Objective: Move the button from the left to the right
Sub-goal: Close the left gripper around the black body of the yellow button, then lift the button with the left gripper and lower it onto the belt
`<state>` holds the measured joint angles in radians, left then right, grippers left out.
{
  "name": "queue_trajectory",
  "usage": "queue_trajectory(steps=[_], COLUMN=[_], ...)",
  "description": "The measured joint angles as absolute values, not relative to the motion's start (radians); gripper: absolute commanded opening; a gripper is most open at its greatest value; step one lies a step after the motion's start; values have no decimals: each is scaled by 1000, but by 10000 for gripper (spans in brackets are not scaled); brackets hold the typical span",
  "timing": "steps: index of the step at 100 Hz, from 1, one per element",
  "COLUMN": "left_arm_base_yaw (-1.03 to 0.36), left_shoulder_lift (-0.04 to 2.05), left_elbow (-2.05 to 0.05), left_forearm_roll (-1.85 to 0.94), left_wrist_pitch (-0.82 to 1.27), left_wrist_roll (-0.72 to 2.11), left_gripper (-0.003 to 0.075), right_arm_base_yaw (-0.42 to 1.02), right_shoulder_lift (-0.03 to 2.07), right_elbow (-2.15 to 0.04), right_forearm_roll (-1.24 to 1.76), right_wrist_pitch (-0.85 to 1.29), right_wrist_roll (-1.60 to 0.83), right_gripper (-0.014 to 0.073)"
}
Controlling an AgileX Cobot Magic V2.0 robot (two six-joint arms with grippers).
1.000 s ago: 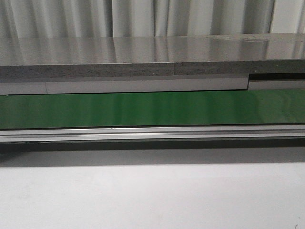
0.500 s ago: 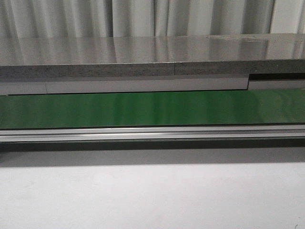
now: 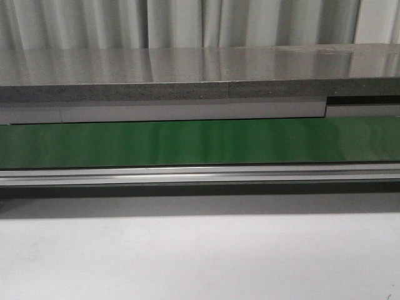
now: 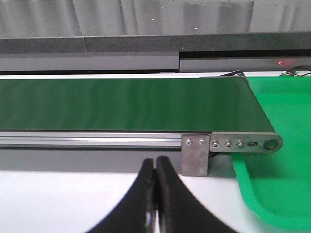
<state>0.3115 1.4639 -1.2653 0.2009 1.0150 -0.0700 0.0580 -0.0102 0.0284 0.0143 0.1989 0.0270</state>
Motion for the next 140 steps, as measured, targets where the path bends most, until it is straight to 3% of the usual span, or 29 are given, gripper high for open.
queue_trajectory(steps=[59,129,140], left_arm_base_yaw=[350,350,350], left_shoulder_lift=[1812,1963,1974], left_elbow=[-1339,-1339,-1339], left_forearm_roll=[137,121,118], left_wrist_pitch=[974,904,897], left_wrist_roll=[-29,-29,-29], left_gripper=[599,599,559], right_arm_base_yaw=[58,58,58], right_shoulder_lift=[-10,-10,-10], right_elbow=[28,28,28], right_forearm_roll=[14,14,14], right_wrist_pitch=[199,199,199], right_wrist_roll=[27,27,27], right_gripper=[-68,-68,-68])
